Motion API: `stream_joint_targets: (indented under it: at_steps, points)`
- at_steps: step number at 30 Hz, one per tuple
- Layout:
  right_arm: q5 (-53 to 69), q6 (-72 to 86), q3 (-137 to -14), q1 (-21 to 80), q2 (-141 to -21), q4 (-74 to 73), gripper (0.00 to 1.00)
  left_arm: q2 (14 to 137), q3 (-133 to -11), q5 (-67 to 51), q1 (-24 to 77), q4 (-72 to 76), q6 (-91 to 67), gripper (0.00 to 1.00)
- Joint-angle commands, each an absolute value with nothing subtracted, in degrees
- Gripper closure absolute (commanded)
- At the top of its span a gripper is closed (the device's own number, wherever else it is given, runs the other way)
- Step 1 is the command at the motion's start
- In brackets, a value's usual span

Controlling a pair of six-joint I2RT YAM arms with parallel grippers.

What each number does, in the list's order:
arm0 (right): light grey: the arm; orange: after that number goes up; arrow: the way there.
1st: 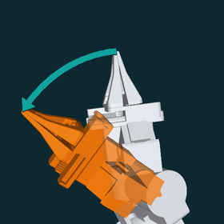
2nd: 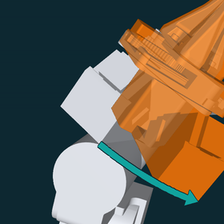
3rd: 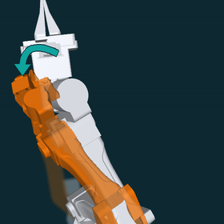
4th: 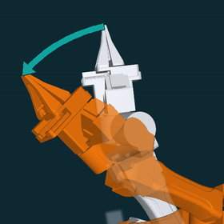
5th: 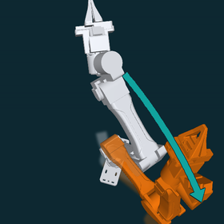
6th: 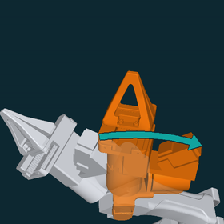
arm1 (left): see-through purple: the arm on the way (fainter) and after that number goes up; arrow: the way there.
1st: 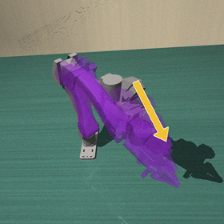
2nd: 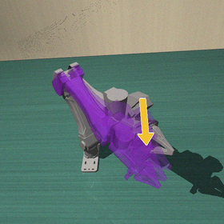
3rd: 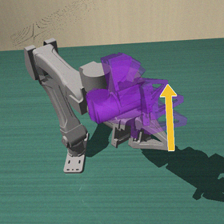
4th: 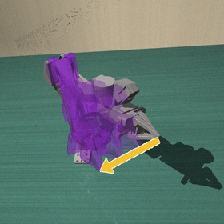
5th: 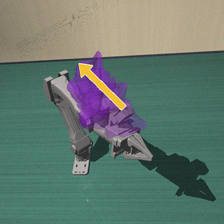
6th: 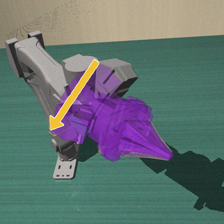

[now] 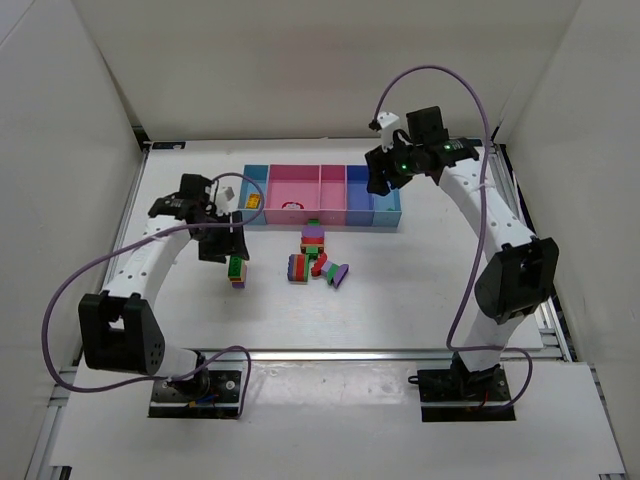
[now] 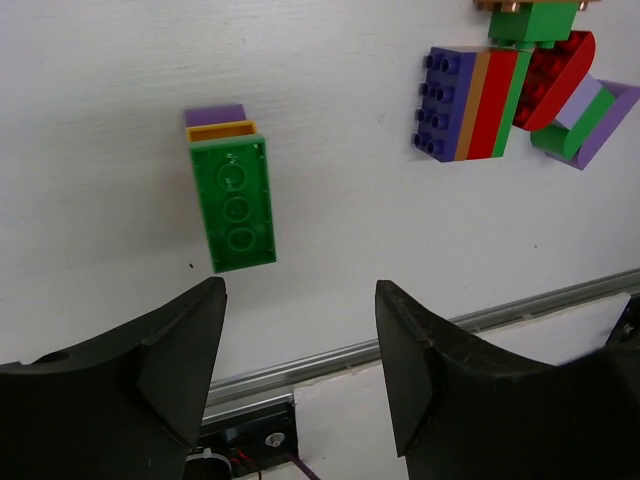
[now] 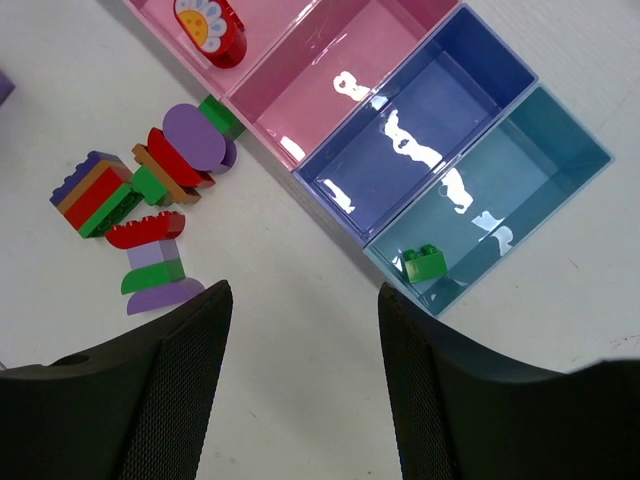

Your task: Sort the legos into containers by color

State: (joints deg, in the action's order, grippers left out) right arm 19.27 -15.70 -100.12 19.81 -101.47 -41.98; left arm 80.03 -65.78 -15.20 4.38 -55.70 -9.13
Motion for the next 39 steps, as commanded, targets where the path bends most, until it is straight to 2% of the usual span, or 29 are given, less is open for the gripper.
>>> stream_joint_targets:
  at_steps: [1,10,30,33,36,39]
  points:
    - [19.16,-16.70,-100.55,19.16,-97.74,-40.61,0.36,81.03,-68.20,-11.70,7.20,-55.90,-11.42,0.29]
    - [19.60,-15.91,-100.28,18.02,-97.56,-40.25,0.36,84.81,-70.23,-2.90,10.90,-55.81,-12.92,0.33]
    - [20.30,-15.21,-101.51,16.96,-99.58,-40.34,0.36,89.03,-67.94,-4.66,12.22,-55.28,-13.53,0.34]
    - [20.74,-14.86,-101.69,16.61,-99.84,-40.34,0.35,89.30,-67.41,-4.04,12.22,-55.11,-13.45,0.37]
    - [21.01,-14.50,-101.60,16.44,-100.11,-40.34,0.35,89.38,-67.41,-3.96,12.22,-55.11,-13.36,0.47]
    - [21.09,-14.24,-101.69,16.26,-100.28,-40.17,0.35,89.65,-66.97,-3.78,12.22,-54.67,-13.18,0.51]
